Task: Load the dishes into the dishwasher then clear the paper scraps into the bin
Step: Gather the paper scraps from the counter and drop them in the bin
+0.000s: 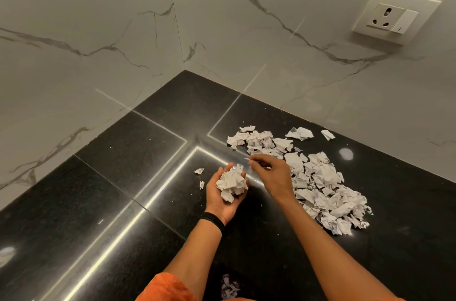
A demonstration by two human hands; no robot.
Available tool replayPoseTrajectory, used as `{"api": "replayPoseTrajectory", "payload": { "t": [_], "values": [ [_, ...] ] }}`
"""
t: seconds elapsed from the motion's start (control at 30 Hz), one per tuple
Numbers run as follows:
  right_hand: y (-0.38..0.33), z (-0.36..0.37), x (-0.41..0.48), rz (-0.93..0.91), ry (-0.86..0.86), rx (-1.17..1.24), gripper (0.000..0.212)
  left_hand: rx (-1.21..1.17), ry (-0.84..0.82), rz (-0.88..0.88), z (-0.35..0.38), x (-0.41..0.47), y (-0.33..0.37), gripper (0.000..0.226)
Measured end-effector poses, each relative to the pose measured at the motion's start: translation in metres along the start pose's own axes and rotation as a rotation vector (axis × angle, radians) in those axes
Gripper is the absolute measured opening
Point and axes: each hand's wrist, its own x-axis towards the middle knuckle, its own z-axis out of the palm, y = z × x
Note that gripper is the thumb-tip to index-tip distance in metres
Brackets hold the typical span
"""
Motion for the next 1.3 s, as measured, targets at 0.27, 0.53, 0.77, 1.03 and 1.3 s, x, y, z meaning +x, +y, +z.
{"api": "replayPoseTrajectory", "payload": {
  "t": [0.27,0.53,0.77,1.03,1.3],
  "values": [
    [-0.014,0.025,-0.028,-0.182,-0.371,-0.277,0.019,0.019,-0.046,-0.013,0.008,-0.011,-0.006,0.031],
    [-0.042,0.033,-0.024,-0.170,-0.283,-0.117,0.017,-0.039,-0.072,0.023,-0.010,-0.025,0.008,0.032],
    [-0.043,0.080,0.009,-0.148,-0.413,-0.315,0.027,-0.170,-0.009,0.146,-0.044,-0.050,0.045,0.042],
    [-0.017,0.133,0.027,-0.421,-0.775,-0.796,0.054,-0.265,0.069,0.276,-0.085,-0.075,0.084,0.044],
    [0.023,0.104,-0.015,-0.555,-0.461,-0.659,0.023,-0.241,0.067,0.244,-0.067,-0.061,0.075,0.046]
  ]
}}
